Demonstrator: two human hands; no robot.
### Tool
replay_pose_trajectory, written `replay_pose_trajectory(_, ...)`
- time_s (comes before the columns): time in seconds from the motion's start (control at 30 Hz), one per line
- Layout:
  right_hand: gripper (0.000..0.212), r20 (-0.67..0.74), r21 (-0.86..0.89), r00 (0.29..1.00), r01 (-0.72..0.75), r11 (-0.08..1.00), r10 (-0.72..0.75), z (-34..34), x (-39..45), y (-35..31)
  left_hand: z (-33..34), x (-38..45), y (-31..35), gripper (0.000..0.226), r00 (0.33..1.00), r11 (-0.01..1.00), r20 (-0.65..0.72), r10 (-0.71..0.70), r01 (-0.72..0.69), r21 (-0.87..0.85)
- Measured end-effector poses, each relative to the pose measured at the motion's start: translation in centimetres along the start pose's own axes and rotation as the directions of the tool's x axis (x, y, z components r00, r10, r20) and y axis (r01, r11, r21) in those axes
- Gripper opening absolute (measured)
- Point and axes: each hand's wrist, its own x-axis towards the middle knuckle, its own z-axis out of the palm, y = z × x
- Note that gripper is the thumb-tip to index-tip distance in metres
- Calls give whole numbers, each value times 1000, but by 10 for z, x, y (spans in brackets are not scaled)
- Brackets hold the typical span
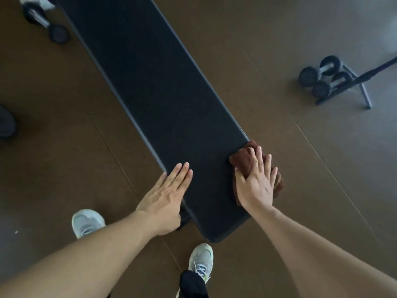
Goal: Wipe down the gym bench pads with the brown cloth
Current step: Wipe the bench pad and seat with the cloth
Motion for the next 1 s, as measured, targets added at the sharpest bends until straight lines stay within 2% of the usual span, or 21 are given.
replay_pose_trajectory(0.1, 71, 51, -27, 999, -8, 1000, 10, 0, 40, -45, -7, 0, -35, 91, 989, 988, -22, 145, -144, 52)
replay_pose_trajectory(0.13, 72, 53, -48, 999, 4, 999, -1, 4, 52, -65, -9, 2, -51, 88, 986, 985, -61, 153, -148, 89)
replay_pose_trajectory(0.2, 73, 49, -72, 997, 64, 995, -61, 19, 75, -116, -22, 9, -91, 87, 983, 998, -181, 42, -33, 53)
replay_pose_trajectory(0.27, 72, 47, -89, 983, 181, 979, -177, 40, 95, -179, -46, 16, -139, 88, 954, 995, -285, -96, 84, -54)
replay_pose_trajectory(0.37, 72, 80, -141, 922, 388, 911, -380, 77, 124, -286, -86, 25, -218, 89, 925, 981, -341, -166, 120, -152)
replay_pose_trajectory(0.47, 70, 94, -176, 885, 466, 867, -456, 106, 157, -388, -124, 29, -292, 88, 905, 971, -382, -186, 111, -210)
replay_pose_trajectory(0.6, 70, 122, -260, 886, 463, 847, -447, 120, 202, -477, -167, 25, -381, 91, 891, 956, -393, -225, 124, -265)
replay_pose_trajectory(0.73, 71, 164, -219, 922, 380, 899, -350, 120, 250, -541, -203, 22, -445, 92, 880, 939, -385, -277, 163, -303)
replay_pose_trajectory(0.87, 73, 114, -198, 966, 252, 947, -233, 124, 292, -585, -233, 30, -482, 90, 877, 934, -384, -290, 171, -314)
replay_pose_trajectory(1.0, 70, 107, -170, 962, 266, 949, -251, 119, 327, -608, -266, 51, -498, 91, 887, 937, -371, -274, 160, -311)
